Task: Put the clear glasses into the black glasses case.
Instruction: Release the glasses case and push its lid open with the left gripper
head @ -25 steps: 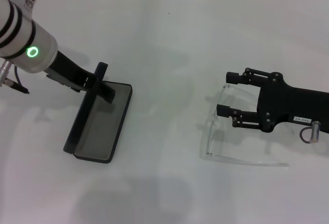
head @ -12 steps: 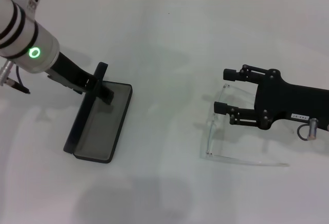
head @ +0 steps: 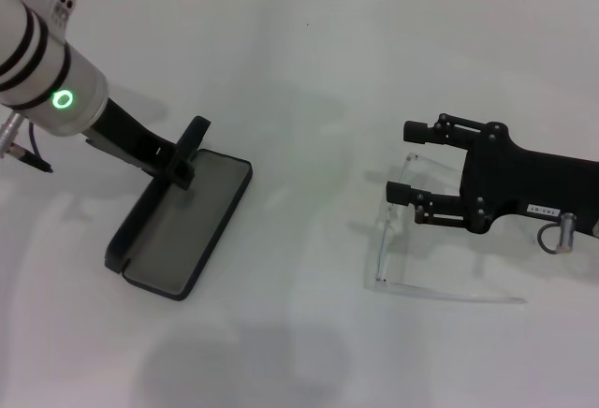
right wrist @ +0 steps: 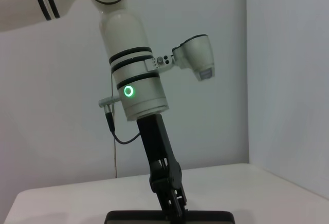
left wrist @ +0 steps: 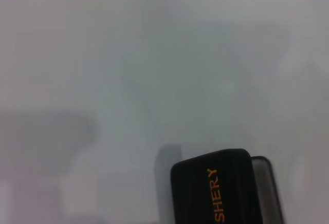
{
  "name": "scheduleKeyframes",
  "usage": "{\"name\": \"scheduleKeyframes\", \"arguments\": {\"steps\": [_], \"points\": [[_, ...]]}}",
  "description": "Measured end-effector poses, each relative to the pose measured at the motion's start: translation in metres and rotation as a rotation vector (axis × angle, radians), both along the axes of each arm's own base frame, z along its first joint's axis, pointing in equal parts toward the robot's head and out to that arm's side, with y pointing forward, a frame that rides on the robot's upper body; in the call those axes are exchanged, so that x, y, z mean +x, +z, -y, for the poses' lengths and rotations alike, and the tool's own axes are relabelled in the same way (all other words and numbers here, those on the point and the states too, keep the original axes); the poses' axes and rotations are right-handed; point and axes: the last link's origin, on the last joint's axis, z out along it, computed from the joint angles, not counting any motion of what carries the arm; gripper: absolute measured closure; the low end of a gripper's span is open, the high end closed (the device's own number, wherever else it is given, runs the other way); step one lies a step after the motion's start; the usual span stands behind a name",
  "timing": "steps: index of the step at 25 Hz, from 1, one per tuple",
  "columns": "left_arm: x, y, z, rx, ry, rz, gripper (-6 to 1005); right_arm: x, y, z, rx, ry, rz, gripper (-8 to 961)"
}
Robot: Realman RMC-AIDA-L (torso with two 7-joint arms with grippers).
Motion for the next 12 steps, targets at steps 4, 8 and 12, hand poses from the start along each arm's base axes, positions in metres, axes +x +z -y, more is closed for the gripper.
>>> {"name": "scheduleKeyframes", "arguments": {"steps": [4, 8, 12], "points": [[-0.002, 0.0, 0.0007, -0.008, -0.011, -0.033, 572, -0.0003, -0.0004, 0.0009, -0.001, 0.001, -0.003, 203], [-0.0027, 0.0005, 0.0012, -0.017, -0.03, -0.039, 604, -0.0004, -0.0004, 0.001, -0.001, 0.002, -0.004, 203], [-0.0009, 0.0041, -0.0007, 0.002, -0.046, -0.035, 663, -0.0007, -0.0007, 0.0015, -0.002, 0.002, -0.006, 202]]}}
